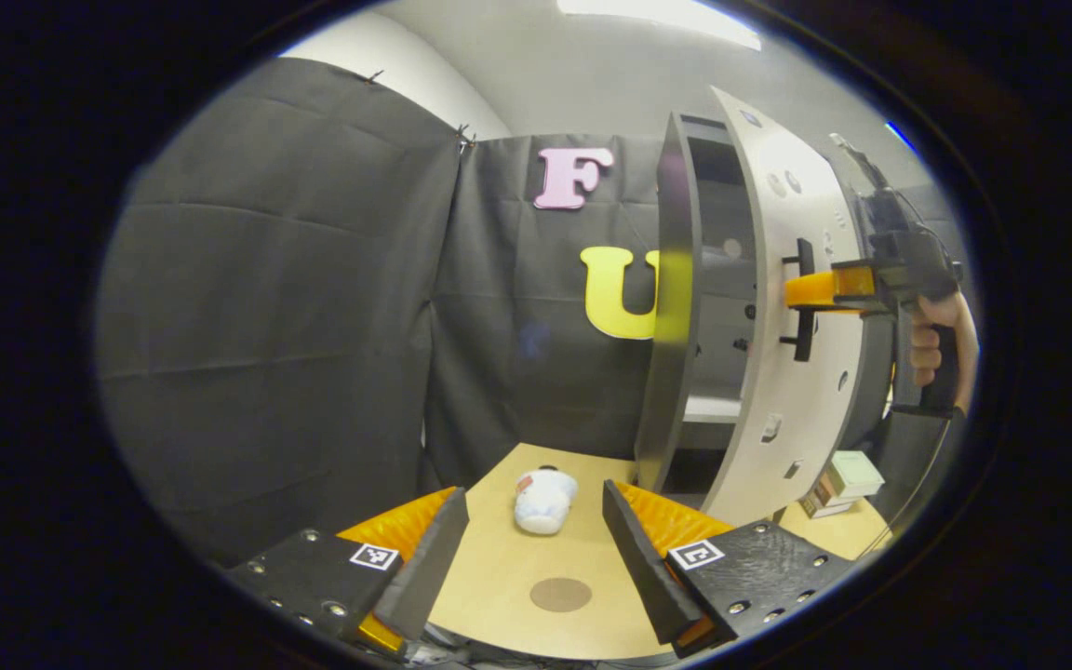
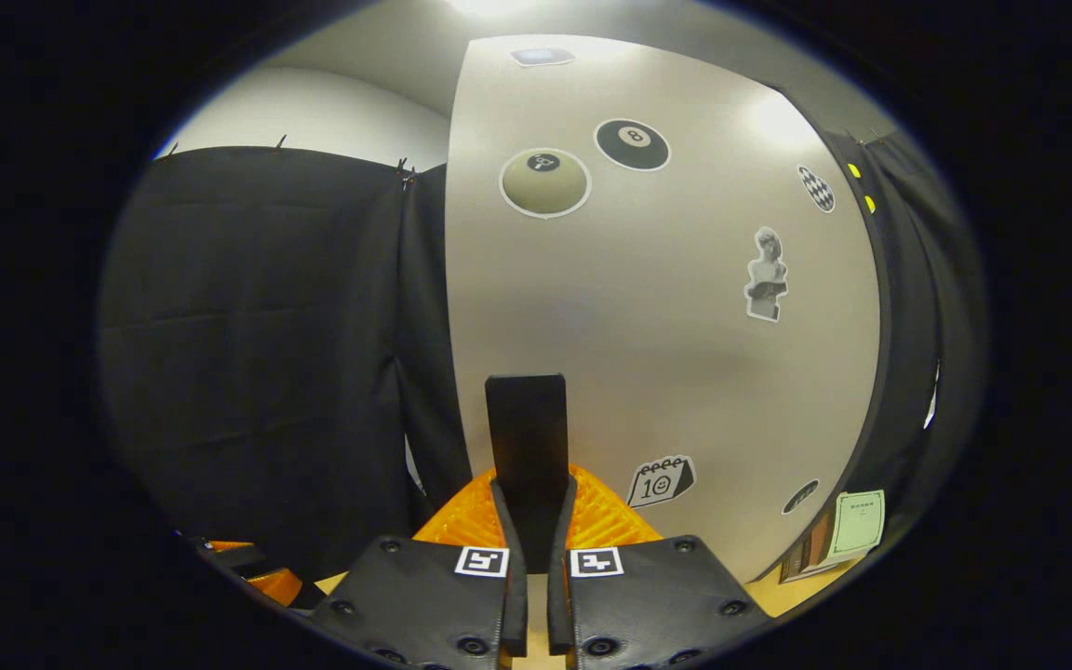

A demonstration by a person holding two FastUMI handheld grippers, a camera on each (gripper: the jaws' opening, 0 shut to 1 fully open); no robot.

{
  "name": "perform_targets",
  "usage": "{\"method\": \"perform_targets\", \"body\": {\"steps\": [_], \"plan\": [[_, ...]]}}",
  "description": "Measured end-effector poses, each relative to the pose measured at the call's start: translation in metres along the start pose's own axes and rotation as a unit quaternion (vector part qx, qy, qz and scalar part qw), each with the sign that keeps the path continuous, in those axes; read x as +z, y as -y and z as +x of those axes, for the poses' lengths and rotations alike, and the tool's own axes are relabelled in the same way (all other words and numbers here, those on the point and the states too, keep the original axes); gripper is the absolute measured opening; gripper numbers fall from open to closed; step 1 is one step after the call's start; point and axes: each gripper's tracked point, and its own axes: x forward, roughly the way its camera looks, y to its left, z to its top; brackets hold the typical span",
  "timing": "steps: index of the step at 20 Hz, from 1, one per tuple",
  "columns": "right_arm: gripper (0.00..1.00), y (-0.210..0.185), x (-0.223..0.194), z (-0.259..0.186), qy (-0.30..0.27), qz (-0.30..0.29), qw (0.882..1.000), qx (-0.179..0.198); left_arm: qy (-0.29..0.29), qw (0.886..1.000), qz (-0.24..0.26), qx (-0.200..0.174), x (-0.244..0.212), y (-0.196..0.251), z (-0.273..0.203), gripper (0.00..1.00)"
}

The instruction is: Open the cabinet door with the right hand, grasp the bottle in the cabinet with the left hand and place it on the coaster, then close the cabinet door with the right hand.

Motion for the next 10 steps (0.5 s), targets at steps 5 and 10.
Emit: {"method": "perform_targets", "body": {"steps": [5, 10], "plan": [[0.1, 0.005, -0.002, -0.016, -0.009, 0.011, 1.0, 0.027, -0.001, 1.0, 0.011, 0.002, 0.001, 0.008, -0.006, 0.88], [0.1, 0.013, -0.004, -0.029, -0.011, 0.008, 0.999, 0.036, 0.0, 1.0, 0.018, -0.013, 0.006, 0.022, -0.006, 0.88]]}}
